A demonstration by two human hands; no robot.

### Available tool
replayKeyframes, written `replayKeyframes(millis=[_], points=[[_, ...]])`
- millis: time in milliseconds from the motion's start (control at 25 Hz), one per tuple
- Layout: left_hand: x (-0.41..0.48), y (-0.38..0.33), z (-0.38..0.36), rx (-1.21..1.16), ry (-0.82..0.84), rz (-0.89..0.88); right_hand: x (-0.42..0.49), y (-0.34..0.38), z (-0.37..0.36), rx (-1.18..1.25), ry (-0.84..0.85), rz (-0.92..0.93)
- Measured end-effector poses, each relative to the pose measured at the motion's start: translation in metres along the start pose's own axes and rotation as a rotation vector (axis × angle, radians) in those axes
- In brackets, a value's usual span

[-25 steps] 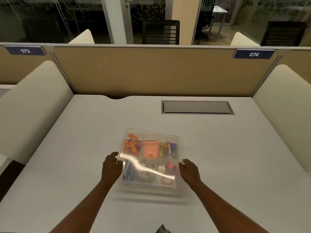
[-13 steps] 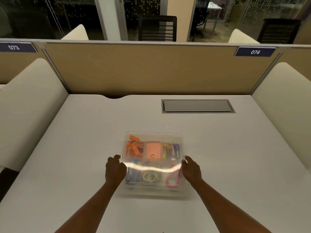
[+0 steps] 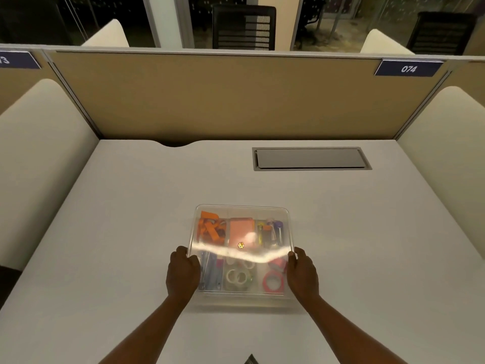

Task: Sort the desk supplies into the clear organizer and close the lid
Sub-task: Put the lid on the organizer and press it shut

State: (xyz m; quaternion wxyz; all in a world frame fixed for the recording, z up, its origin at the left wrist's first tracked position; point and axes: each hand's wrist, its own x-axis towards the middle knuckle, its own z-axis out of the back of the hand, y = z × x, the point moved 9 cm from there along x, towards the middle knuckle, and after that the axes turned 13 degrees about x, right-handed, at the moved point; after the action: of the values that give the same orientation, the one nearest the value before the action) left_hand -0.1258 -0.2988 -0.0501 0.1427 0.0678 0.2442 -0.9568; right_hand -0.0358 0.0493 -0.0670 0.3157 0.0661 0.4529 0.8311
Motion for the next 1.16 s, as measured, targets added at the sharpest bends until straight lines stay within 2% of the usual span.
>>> replayKeyframes(millis=[640, 800, 960, 1040, 1160], points=[[-0.013, 0.009, -0.006, 0.008, -0.056, -0.018, -0.008, -0.004, -0.005, -0.123, -0.023, 0.037], [0.013, -0.030, 0.003, 0.219, -0.151, -0.305, 0.023, 0.030, -0.012, -0.288, 0.019, 0.248], [0.049, -0.088, -0.026, 0.463, -0.059, -0.622, 0.055, 0.067, -0.052, -0.474, 0.220, 0.460], [0.056, -0.096, -0.039, 0.549, -0.045, -0.703, 0.064, 0.071, -0.063, -0.548, 0.258, 0.494], [0.059, -0.094, -0.044, 0.600, -0.031, -0.708, 0.066, 0.072, -0.065, -0.552, 0.258, 0.522]])
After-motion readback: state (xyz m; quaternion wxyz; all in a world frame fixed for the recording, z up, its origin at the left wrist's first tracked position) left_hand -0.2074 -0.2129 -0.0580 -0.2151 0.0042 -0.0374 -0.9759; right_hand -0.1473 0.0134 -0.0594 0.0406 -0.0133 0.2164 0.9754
